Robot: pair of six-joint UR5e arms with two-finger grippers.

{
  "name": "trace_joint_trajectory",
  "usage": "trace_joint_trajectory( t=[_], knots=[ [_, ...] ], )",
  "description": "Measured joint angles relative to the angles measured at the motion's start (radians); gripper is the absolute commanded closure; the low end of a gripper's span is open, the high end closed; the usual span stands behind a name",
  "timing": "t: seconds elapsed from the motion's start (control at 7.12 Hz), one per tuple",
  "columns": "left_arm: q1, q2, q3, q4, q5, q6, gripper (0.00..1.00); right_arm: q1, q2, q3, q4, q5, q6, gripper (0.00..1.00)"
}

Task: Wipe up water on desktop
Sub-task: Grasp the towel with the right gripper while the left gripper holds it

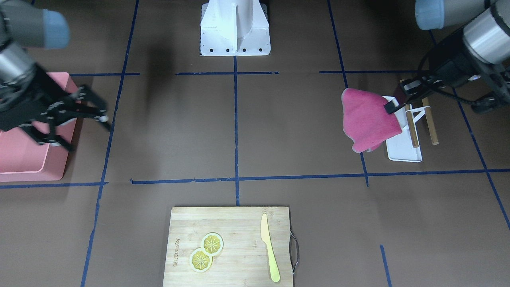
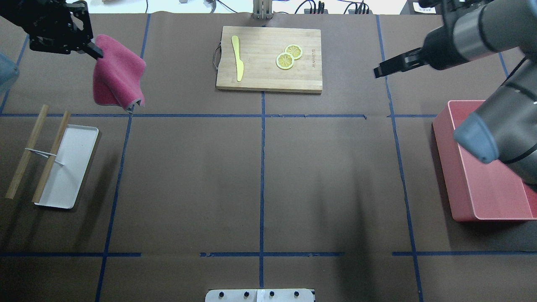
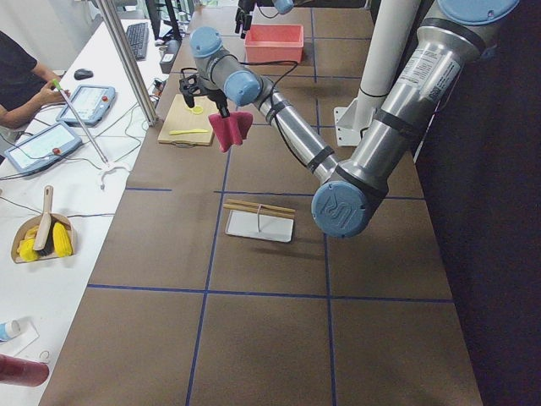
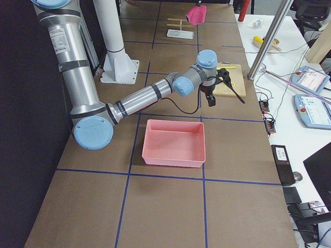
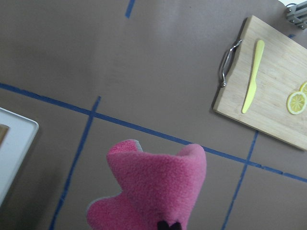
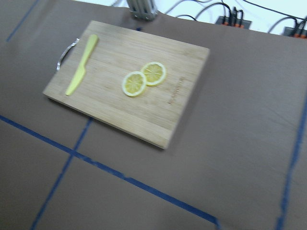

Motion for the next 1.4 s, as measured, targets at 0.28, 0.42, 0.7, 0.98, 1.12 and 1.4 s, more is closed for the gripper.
trace_joint_trajectory(
  t=[0.28,0.42,0.7,0.98,1.12,1.4],
  knots=[
    [0.073,-0.017,0.045,-0.179,0.094,-0.197,1.00,-0.231,0.069,0.008,0.090,-0.295,0.106,0.01],
    [0.117,-0.046,0.067,-0.215,0.144,-0.263,1.00,-0.333,0.100,0.012,0.098,-0.428,0.108,0.01],
    [0.211,-0.117,0.109,-0.267,0.227,-0.386,1.00,-0.453,0.149,0.015,0.101,-0.573,0.050,0.01],
    [0.288,-0.181,0.147,-0.304,0.245,-0.470,1.00,-0.489,0.163,0.015,0.101,-0.616,0.021,0.01],
    [0.317,-0.204,0.157,-0.309,0.248,-0.486,1.00,-0.496,0.163,0.014,0.101,-0.621,0.013,0.01],
    [0.350,-0.228,0.163,-0.311,0.250,-0.511,1.00,-0.508,0.163,0.012,0.101,-0.623,0.002,0.01]
  ],
)
